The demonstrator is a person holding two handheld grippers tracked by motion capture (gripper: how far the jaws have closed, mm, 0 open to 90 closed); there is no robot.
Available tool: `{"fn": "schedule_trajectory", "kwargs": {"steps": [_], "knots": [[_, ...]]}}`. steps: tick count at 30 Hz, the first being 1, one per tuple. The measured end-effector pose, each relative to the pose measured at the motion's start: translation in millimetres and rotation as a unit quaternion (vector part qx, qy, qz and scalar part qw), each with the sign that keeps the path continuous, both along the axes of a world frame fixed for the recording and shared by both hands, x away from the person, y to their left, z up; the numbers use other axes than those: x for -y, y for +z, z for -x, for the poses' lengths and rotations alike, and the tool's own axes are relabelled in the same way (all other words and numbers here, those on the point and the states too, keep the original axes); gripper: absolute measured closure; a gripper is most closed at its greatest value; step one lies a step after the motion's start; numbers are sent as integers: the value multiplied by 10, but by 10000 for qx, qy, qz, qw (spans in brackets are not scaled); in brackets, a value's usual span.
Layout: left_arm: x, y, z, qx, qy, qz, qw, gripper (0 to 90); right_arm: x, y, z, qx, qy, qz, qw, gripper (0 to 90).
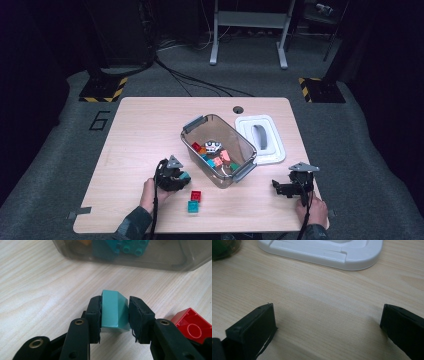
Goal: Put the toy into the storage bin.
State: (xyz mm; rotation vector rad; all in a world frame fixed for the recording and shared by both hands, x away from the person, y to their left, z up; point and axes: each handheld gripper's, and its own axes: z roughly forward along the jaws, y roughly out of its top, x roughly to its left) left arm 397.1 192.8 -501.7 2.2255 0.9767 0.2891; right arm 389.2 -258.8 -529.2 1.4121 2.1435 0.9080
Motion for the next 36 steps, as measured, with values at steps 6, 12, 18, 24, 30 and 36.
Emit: {"fn": "schedule_trajectory", "kwargs": {"steps": [6,12,18,24,30,36], "knots": [[-75,94,7,61,46,100,9999,636,0,0,0,0,1,1,10000,0],[-159,218,11,144,122,282,9994,635,0,0,0,0,1,0,10000,0],[-223,385,14,240,95,314,9992,635,0,0,0,0,1,0,10000,0],[-247,588,19,392,55,329,9987,636,0,0,0,1,0,-1,10000,0],[-250,743,-3,463,58,346,9983,635,0,0,0,0,-1,0,10000,0],[-237,902,-12,609,25,356,9975,635,0,0,0,-1,-1,-1,10000,0]]}}
